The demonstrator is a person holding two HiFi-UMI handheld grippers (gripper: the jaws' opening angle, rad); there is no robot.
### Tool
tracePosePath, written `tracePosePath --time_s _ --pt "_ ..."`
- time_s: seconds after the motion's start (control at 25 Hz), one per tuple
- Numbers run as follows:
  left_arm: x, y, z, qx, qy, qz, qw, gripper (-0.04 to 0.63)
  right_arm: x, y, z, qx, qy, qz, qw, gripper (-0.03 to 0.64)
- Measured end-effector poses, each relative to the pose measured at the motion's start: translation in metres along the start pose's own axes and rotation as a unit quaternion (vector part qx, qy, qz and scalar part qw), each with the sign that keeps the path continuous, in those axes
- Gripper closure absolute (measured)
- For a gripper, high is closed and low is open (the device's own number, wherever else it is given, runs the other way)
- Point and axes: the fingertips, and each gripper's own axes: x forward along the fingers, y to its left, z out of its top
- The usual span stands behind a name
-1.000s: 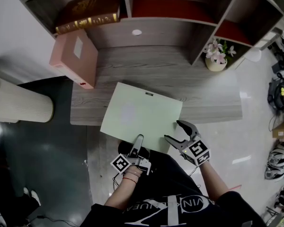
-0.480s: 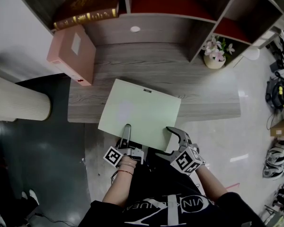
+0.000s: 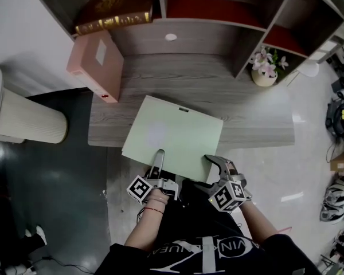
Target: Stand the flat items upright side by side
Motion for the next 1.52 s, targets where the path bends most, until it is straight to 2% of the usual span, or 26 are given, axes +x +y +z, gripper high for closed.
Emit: tracePosePath --time_s 0.16,0.32,0.44,0.56,0.64,0.76,0.92,1.16,1.24,1.44,1.52 --pt "0.000 -0.029 0.003 0.063 0.006 -0.003 0.9980 0.295 -0.001 -0.006 0.008 0.006 -0.012 0.001 1.000 0.153" --pt "0.003 -0.056 0.020 0.123 -0.011 0.011 0.9923 0.301 0.007 -0.016 0.031 0.039 -0.040 -0.004 0.998 0.155" --pt "0.002 -0.075 0.033 0.188 -0.021 0.029 0.9814 0.307 0.013 -0.023 0.058 0.065 -0.075 0.002 0.995 0.190" --pt "0.003 -0.094 0.040 0.235 -0.025 0.038 0.9710 0.307 0.024 -0.027 0.079 0.055 -0.077 -0.002 0.996 0.201" --pt "0.005 -0.107 0.045 0.273 -0.025 0.040 0.9609 0.308 0.032 -0.029 0.088 0.046 -0.070 -0.008 0.996 0.201" --pt "0.008 -0.128 0.052 0.335 -0.020 0.037 0.9414 0.310 0.040 -0.034 0.099 0.049 -0.073 -0.014 0.996 0.207" --pt "0.012 -0.151 0.059 0.397 -0.018 0.036 0.9171 0.311 0.054 -0.040 0.115 0.052 -0.080 -0.016 0.995 0.213" --pt "0.014 -0.171 0.086 0.464 -0.037 0.067 0.8826 0.310 0.083 -0.044 0.144 0.059 -0.089 -0.003 0.994 0.216" --pt "0.015 -0.178 0.095 0.484 -0.039 0.070 0.8711 0.310 0.093 -0.046 0.154 0.062 -0.095 0.000 0.994 0.216" --pt "0.020 -0.188 0.119 0.521 -0.044 0.078 0.8489 0.308 0.116 -0.050 0.177 0.065 -0.103 0.006 0.993 0.215" --pt "0.021 -0.191 0.127 0.541 -0.043 0.079 0.8361 0.308 0.125 -0.051 0.186 0.067 -0.104 0.009 0.992 0.215"
